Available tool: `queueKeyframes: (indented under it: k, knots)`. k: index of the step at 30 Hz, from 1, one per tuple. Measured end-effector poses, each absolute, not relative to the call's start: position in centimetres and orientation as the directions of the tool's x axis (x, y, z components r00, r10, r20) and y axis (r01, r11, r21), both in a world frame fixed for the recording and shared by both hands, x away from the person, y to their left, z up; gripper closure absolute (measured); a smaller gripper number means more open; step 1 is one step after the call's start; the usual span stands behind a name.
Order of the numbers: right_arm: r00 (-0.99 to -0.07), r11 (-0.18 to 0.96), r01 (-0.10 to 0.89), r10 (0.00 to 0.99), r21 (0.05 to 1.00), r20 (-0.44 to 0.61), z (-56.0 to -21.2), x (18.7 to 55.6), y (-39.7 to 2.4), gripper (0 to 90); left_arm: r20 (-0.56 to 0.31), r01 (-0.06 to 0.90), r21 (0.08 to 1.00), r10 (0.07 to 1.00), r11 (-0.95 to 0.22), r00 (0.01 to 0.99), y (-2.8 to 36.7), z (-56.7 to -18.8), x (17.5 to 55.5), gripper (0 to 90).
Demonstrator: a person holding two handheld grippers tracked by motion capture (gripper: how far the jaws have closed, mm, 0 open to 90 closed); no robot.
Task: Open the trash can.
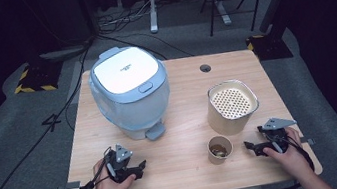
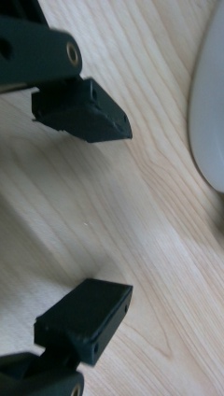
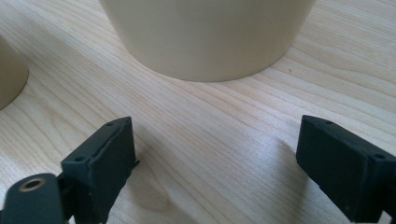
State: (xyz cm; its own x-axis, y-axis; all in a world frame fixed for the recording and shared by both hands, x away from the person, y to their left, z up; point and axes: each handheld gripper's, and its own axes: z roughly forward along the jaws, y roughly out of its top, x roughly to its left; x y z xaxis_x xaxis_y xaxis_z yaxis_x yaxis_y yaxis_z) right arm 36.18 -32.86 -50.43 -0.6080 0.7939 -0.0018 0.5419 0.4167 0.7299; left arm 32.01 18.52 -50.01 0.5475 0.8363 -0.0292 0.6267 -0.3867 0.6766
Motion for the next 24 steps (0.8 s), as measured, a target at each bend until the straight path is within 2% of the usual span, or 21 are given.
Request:
queueKeyframes:
  k: [3,6,9,14,17,24]
  knots:
    - [-0.608,0.417,0.542,0.794,0.730,-0.002,-50.4,36.2,-32.9,12.0,-0.024,0.686,0.628,0.872,-0.368,0.490,19.2,-49.2,31.8,31.7]
    - [-0.609,0.418,0.541,0.793,0.730,-0.002,-50.4,36.2,-32.9,12.0,-0.047,0.687,0.662,0.898,-0.300,0.437,20.0,-48.4,31.3,31.8]
    - [-0.610,0.418,0.541,0.793,0.730,-0.002,-50.4,36.2,-32.9,12.0,-0.070,0.684,0.675,0.900,-0.275,0.431,20.5,-47.7,31.0,32.3]
    - [-0.610,0.417,0.541,0.793,0.730,-0.001,-50.4,36.2,-32.9,12.0,-0.070,0.670,0.684,0.889,-0.288,0.453,20.9,-47.1,30.7,33.0]
    - [-0.610,0.417,0.541,0.792,0.730,-0.001,-50.4,36.2,-32.9,12.0,-0.047,0.634,0.707,0.874,-0.313,0.484,20.9,-46.3,30.5,37.1]
    - [-0.611,0.418,0.540,0.791,0.730,-0.001,-50.4,36.2,-32.9,12.0,-0.067,0.590,0.743,0.843,-0.315,0.533,20.3,-44.8,29.8,38.9]
